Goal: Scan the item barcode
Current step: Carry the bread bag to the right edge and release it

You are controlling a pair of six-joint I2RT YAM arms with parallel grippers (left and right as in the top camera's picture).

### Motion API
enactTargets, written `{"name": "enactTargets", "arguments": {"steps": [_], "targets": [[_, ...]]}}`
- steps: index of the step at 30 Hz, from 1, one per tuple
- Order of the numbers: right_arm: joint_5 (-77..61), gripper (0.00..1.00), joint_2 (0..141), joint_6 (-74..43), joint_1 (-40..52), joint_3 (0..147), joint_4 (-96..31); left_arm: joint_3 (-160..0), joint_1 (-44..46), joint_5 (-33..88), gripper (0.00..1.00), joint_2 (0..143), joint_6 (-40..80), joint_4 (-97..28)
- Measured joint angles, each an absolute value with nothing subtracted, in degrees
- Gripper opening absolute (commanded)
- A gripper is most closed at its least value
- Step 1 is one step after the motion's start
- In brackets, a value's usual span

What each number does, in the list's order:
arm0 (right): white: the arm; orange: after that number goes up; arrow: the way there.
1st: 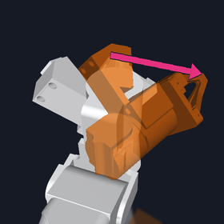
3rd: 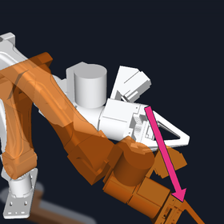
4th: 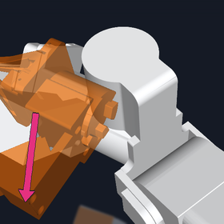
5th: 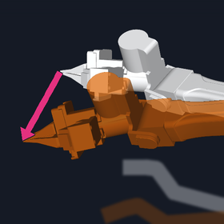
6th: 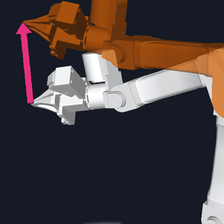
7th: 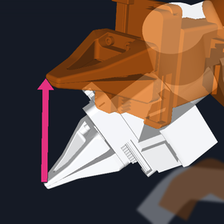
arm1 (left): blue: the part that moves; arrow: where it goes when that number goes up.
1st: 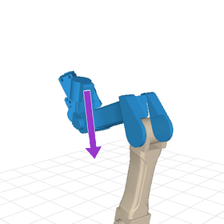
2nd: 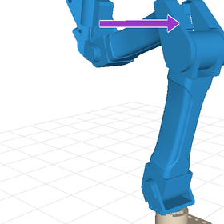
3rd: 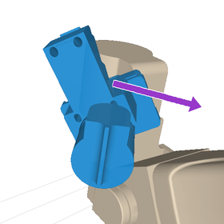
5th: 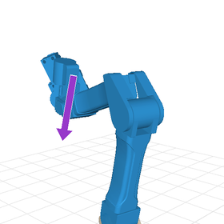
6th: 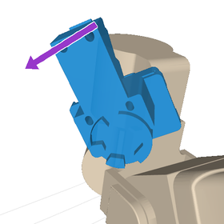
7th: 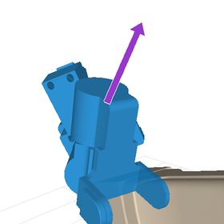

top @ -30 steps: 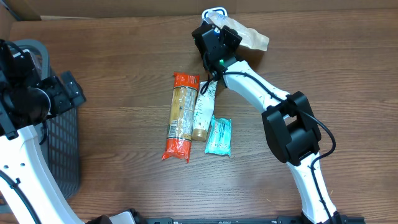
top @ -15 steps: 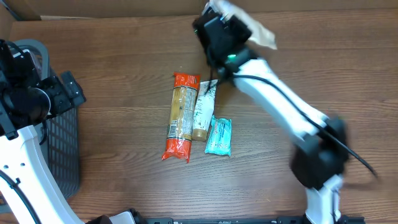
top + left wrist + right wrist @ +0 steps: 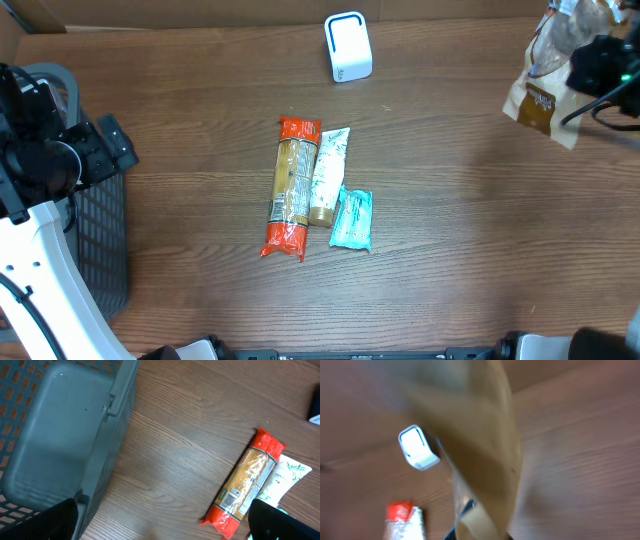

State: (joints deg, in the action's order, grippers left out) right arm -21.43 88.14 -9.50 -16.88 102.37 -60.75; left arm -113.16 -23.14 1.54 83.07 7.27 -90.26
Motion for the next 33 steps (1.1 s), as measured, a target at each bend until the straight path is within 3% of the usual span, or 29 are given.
{"name": "enactTargets", "arguments": {"steps": [7,10,14,17,18,19,21,33], "targets": [[-36.1,0.04,90.4,-25.5,-31.1,71.1,-31.3,-113.1,-23.1,1.5,1.00,83.1,7.3,-90.3],[-35.7,0.04,90.4,-31.1,-33.0,59.5,-17.3,-113.1,-23.1,1.5,1.00,83.1,7.3,-90.3],[-31.6,0.04,90.4,-36.1,-33.5,48.4,-8.3,-113.1,-23.1,1.5,1.00,83.1,7.3,-90.2],[-26.2,0.26,90.4,-38.8,-33.4,44.0,-8.0,-113.1,-23.1,1.5,1.00,83.1,7.3,-90.3],[-24.4,0.41,90.4,-39.7,-33.4,43.0,-8.0,-113.1,-23.1,1.5,0.99,83.1,7.3,-90.3],[-23.4,0.69,90.4,-39.8,-33.3,42.6,-8.2,-113.1,-23.1,1.5,1.00,83.1,7.3,-90.3],[-22.7,0.75,90.4,-39.2,-33.3,42.5,-8.7,-113.1,-23.1,1.5,1.00,83.1,7.3,-90.3],[-24.2,0.80,88.0,-26.9,-28.5,64.4,-48.9,-113.1,-23.1,1.5,1.00,83.1,7.3,-90.3]]}}
